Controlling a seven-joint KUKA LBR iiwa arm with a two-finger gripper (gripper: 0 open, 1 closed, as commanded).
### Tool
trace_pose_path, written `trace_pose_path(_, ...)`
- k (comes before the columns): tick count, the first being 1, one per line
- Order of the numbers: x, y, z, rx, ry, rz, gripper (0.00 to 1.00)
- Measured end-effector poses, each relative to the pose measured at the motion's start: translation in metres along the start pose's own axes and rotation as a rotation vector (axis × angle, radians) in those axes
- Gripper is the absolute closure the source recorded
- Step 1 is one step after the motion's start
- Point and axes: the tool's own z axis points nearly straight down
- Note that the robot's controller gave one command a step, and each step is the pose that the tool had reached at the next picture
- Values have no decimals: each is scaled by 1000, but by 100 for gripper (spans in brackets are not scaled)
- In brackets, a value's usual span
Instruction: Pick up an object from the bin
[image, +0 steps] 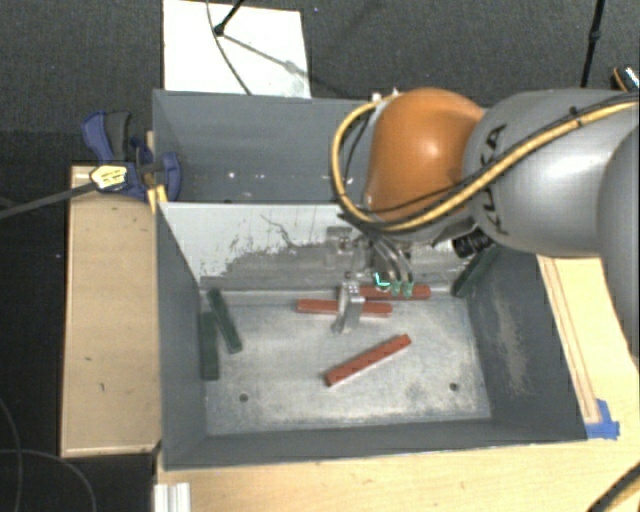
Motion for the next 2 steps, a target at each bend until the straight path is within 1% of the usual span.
trace_pose_path(1, 19, -44, 77, 2, 0, 151, 0)
trace_pose_path(2, 77, -79, 112, 1, 1, 152, 0)
